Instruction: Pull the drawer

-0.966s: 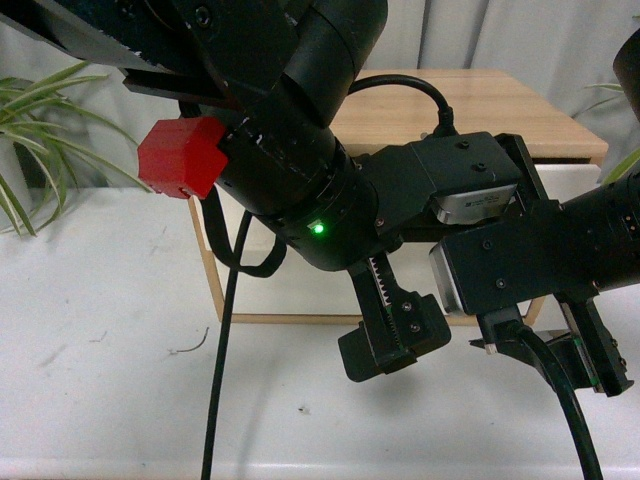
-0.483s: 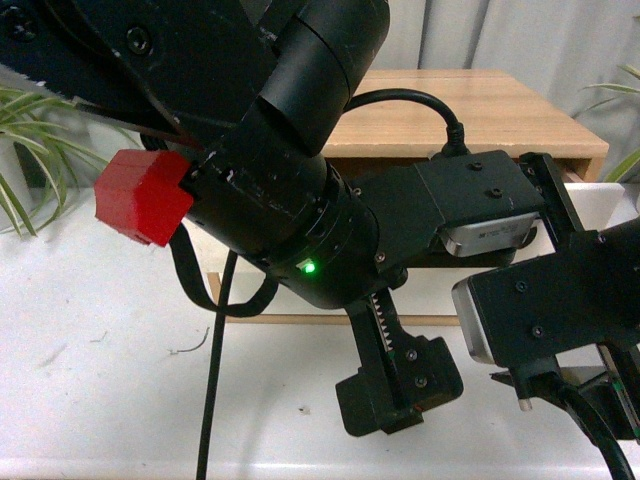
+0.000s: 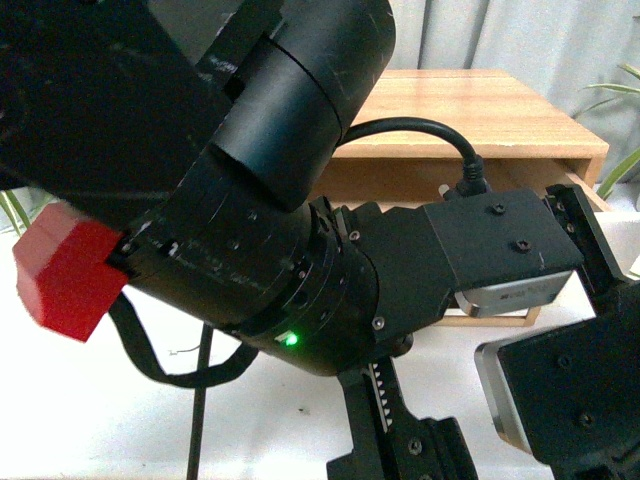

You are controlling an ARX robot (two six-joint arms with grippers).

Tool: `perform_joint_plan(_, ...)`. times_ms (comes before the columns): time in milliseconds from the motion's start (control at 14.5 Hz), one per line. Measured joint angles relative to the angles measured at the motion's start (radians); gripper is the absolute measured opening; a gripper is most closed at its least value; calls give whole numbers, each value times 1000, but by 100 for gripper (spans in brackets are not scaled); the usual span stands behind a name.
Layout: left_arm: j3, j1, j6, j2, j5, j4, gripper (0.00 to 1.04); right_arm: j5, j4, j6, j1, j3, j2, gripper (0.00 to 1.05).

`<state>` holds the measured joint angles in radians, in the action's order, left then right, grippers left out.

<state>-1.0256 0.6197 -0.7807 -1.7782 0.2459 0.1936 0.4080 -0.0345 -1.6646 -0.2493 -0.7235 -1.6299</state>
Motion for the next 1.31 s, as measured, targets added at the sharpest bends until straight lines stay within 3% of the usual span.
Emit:
perform_joint_plan(759, 85, 23, 60, 83, -11, -19, 98, -16, 16, 41, -32, 73, 80, 98)
perform_joint_plan(1310, 85, 10, 156, 165, 27, 8, 98, -39, -67, 60, -5, 39, 165, 98)
